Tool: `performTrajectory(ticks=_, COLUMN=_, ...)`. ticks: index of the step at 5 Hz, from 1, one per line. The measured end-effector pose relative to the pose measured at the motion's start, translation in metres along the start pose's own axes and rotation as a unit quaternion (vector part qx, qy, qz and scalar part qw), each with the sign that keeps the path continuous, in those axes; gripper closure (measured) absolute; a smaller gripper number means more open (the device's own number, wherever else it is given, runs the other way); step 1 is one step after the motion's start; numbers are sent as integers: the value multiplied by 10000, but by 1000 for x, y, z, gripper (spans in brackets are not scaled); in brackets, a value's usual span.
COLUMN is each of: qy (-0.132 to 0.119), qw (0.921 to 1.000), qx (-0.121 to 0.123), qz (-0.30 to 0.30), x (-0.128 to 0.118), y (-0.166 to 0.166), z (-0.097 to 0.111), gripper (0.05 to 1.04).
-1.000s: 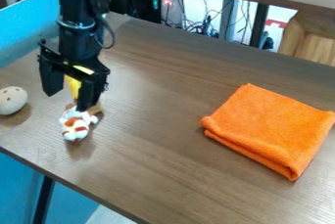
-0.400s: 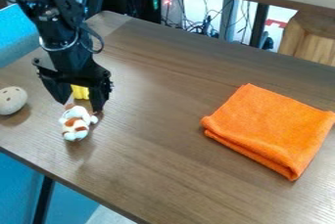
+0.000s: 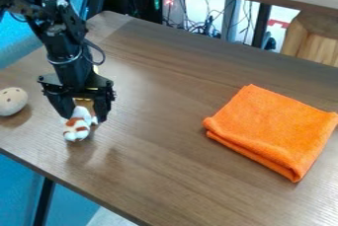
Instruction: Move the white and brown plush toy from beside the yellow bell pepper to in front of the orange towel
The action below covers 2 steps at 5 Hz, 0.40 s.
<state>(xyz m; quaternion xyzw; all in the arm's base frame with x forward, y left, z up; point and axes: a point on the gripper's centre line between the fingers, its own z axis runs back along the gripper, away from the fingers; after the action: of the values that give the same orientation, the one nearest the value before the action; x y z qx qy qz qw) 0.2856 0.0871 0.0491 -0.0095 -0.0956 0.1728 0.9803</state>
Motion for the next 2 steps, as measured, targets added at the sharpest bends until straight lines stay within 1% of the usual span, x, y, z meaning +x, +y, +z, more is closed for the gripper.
performTrajectory(ticks=1, qy=263, qw=9992, qx=217, qz=198, x=-2, y=8, z=-9, gripper=83)
performTrajectory(ticks=2, qy=606, qw=9967, qx=434, qz=306, x=-11, y=15, z=-23, gripper=83)
